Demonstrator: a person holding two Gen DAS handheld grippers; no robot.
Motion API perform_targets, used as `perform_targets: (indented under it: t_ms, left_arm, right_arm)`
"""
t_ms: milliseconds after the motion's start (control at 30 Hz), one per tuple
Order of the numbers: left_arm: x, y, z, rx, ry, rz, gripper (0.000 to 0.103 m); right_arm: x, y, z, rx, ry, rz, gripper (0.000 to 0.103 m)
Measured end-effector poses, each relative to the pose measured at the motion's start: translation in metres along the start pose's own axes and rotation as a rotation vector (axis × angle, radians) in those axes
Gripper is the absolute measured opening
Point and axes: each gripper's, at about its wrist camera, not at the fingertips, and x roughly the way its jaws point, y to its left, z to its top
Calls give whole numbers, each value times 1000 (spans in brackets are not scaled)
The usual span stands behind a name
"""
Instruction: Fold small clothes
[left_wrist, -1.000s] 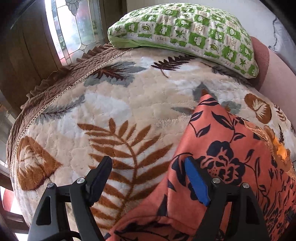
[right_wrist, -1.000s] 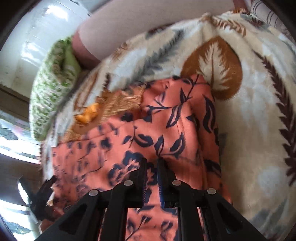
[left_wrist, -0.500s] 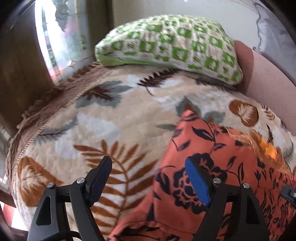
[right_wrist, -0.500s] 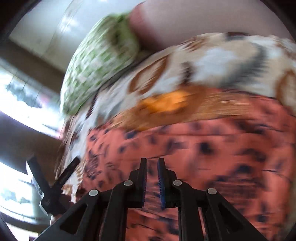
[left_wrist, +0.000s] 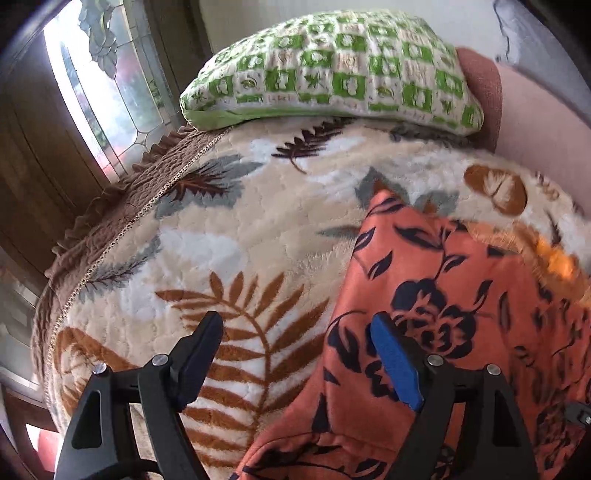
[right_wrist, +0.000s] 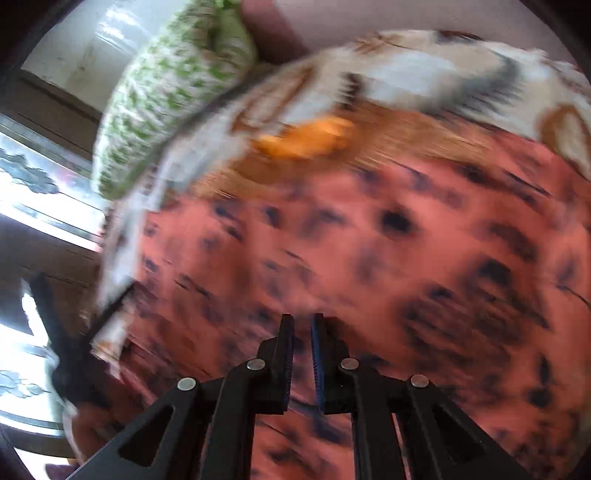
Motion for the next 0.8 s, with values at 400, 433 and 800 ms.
perform_targets:
  t_ms: [400,433,800]
  left_arm:
    - [-24,9,-29,59,-11,-67,83]
    - [-29,12,-34,67,-17,-79,83]
    - [-71,93,-105,1,-32,-134,83]
  right_arm:
    - [-106,-79,-76,108,-170,41,14]
    - [-112,-78,-81,107,-187,36,18]
    - [-161,-92,-162,145,-242,113,79]
